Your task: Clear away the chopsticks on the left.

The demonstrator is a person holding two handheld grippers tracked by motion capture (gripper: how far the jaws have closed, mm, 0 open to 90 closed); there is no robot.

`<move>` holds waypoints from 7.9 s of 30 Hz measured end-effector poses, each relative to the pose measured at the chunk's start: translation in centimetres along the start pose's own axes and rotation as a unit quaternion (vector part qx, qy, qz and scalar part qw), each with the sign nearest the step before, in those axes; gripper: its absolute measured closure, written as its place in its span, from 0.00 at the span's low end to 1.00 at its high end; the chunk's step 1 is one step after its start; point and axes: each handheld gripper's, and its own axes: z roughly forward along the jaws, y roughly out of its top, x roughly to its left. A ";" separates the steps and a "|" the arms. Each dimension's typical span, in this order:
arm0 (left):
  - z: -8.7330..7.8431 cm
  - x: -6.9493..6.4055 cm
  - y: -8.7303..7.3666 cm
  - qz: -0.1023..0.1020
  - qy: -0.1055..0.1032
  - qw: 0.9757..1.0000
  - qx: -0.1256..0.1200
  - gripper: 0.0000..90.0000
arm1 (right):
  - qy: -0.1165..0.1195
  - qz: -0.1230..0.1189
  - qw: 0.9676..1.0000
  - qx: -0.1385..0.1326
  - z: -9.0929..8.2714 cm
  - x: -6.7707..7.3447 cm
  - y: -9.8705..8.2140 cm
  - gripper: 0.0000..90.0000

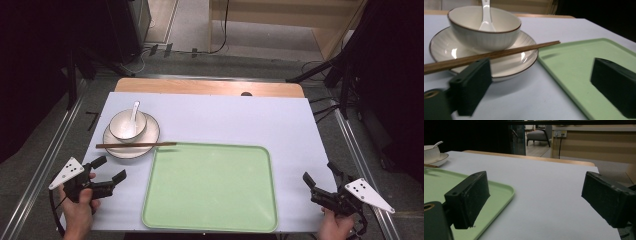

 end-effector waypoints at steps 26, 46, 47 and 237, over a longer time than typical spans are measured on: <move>10.8 -1.5 3.3 0.009 0.012 0.991 0.133 1.00 | 0.006 0.008 1.000 0.030 0.7 0.3 -0.4 0.08; 14.7 -1.0 3.7 0.002 0.092 0.985 0.148 1.00 | 0.008 0.008 0.999 0.041 1.0 0.5 -0.6 0.08; 14.8 -0.8 3.7 -0.001 0.093 0.985 0.147 1.00 | 0.008 0.008 0.999 0.041 1.0 0.5 -0.6 0.08; 10.6 -5.1 3.2 0.025 -0.010 0.978 0.205 0.73 | 0.016 0.008 0.998 0.057 1.5 0.5 -0.9 0.08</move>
